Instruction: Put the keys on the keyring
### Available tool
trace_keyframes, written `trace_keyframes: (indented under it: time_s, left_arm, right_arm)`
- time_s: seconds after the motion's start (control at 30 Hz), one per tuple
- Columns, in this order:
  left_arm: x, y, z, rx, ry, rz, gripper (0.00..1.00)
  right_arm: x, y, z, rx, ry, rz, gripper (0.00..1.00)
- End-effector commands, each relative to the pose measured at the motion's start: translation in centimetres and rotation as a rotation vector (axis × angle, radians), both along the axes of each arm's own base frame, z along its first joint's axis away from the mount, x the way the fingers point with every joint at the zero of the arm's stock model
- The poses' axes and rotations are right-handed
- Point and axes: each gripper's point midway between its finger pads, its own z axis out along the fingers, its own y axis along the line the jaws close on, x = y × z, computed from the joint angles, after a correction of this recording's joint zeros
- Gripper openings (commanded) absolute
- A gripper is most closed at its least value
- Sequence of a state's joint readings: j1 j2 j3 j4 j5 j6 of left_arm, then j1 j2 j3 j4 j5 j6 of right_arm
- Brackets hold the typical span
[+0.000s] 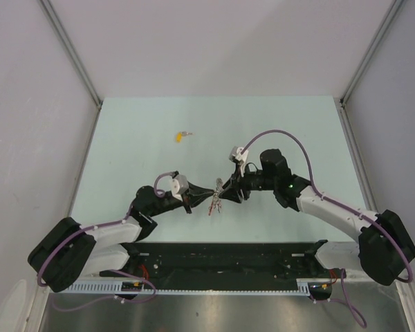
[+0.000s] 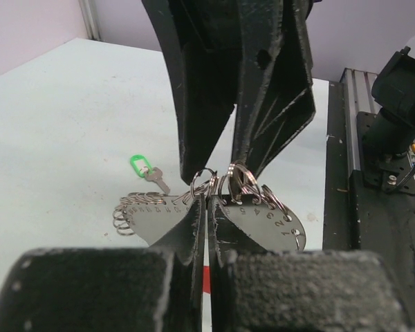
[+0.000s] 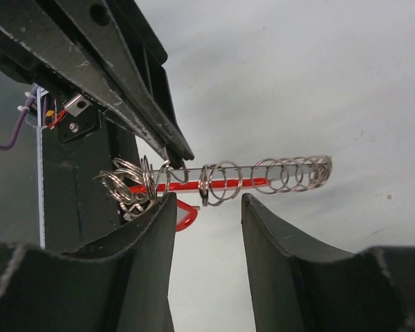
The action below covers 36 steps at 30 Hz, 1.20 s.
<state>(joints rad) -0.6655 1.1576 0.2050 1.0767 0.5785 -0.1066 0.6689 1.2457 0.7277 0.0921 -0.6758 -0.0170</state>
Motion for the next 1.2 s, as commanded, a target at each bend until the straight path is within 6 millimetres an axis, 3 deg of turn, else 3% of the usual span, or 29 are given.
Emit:
trace_keyframes:
  time_s: [0.0, 0.17, 0.4, 0.67, 0.83, 1.0, 1.17]
  left_arm:
    - [0.4, 0.0, 3.2, -0.087, -0.073, 0.017, 0.0]
    - [0.1, 0.0, 2.9, -0.081, -0.073, 0.001, 0.0]
    - [-0.3, -0.2, 3.4, -0.097, -0.079, -0.023, 0.0]
    - [0.2, -0.3, 3.6, -0.107, -0.075, -0.008, 0.0]
    - [1.0, 0.1, 3.2, -0.094, -0.067, 0.044, 0.0]
    - [1.8, 0.7, 3.9, -0.107, -0.09, 0.108, 0.0]
    - [1.6, 0.8, 4.5, -0.114, -0.118, 0.103, 0.0]
  right_arm:
    - [-0.4, 0.4, 3.3, 0.061, -0.073, 0.034, 0.47]
    - [-0.2, 0.1, 5.0, 0.112, -0.129, -0.002, 0.49]
    - [-0.9, 1.0, 5.4, 0.155, -0.123, 0.042, 0.5]
    - [-3.1, 2.8, 5.1, 0.17, -0.094, 0.129, 0.48]
    - [-4.9, 2.4, 6.9, 0.2, -0.095, 0.161, 0.43]
    - [-7.3, 1.5, 5.3, 0.142, 0.013, 0.253, 0.43]
    - [-8.7, 0.0, 1.3, -0.006, 0.166, 0.293, 0.41]
